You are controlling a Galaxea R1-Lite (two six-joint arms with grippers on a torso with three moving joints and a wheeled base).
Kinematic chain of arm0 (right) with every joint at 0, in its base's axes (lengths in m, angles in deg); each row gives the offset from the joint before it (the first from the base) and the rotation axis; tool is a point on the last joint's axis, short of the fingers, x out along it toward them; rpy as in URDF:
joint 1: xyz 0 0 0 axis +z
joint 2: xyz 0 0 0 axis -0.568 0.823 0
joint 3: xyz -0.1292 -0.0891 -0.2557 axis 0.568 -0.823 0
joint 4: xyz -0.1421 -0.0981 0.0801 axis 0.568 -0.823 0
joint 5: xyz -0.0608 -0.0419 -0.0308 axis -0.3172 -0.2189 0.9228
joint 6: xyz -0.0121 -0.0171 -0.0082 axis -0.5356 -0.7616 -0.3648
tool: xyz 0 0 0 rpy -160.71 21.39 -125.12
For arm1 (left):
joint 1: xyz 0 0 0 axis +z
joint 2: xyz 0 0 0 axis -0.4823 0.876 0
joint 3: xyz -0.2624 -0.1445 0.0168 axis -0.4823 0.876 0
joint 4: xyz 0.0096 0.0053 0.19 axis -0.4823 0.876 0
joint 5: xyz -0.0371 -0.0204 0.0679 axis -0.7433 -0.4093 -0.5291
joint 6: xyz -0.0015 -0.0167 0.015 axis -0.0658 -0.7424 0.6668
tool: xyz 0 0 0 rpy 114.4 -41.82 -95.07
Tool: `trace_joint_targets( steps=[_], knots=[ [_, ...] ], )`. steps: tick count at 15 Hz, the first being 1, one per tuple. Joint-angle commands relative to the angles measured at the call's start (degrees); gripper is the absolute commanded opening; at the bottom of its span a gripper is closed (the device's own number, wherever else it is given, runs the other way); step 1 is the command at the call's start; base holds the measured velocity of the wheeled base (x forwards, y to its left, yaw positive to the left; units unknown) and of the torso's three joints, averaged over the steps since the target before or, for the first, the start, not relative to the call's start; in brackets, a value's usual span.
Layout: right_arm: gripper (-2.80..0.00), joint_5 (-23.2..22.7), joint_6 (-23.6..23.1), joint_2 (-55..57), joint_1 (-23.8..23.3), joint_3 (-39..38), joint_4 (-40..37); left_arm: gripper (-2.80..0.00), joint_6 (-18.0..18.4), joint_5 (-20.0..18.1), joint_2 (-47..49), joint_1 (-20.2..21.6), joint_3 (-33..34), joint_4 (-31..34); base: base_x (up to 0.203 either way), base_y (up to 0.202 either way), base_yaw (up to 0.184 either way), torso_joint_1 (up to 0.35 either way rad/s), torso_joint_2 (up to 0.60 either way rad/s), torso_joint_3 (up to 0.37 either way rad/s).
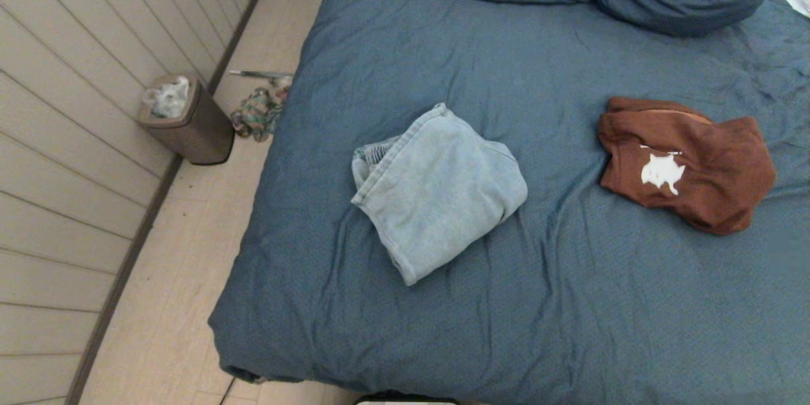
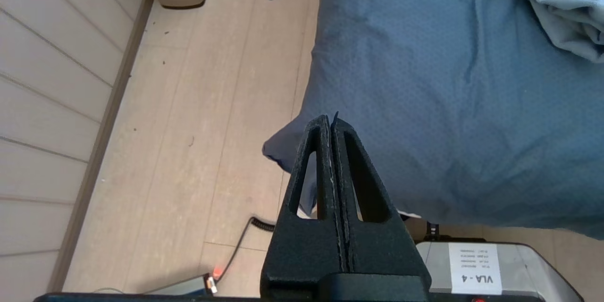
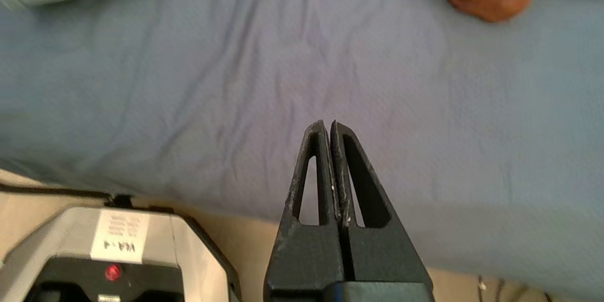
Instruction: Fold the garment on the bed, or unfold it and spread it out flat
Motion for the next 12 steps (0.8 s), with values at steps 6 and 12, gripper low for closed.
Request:
trace_joint_targets(
  steps=[6,12],
  knots=[
    [-2.8,1.4,4.3,-1.2,0.1,-0.9,0.8,-2.8,-0.6,0.1,0.1,-0.1,0.0,0.0,0.0,0.0,0.0,0.0,0.0,0.0],
    [-2.8,1.3,4.5,-1.3,0.0,-0.8,0.8,-2.8,-0.4,0.0,0.1,0.0,0.0,0.0,0.0,0.0,0.0,0.0,0.0,0.0]
  ],
)
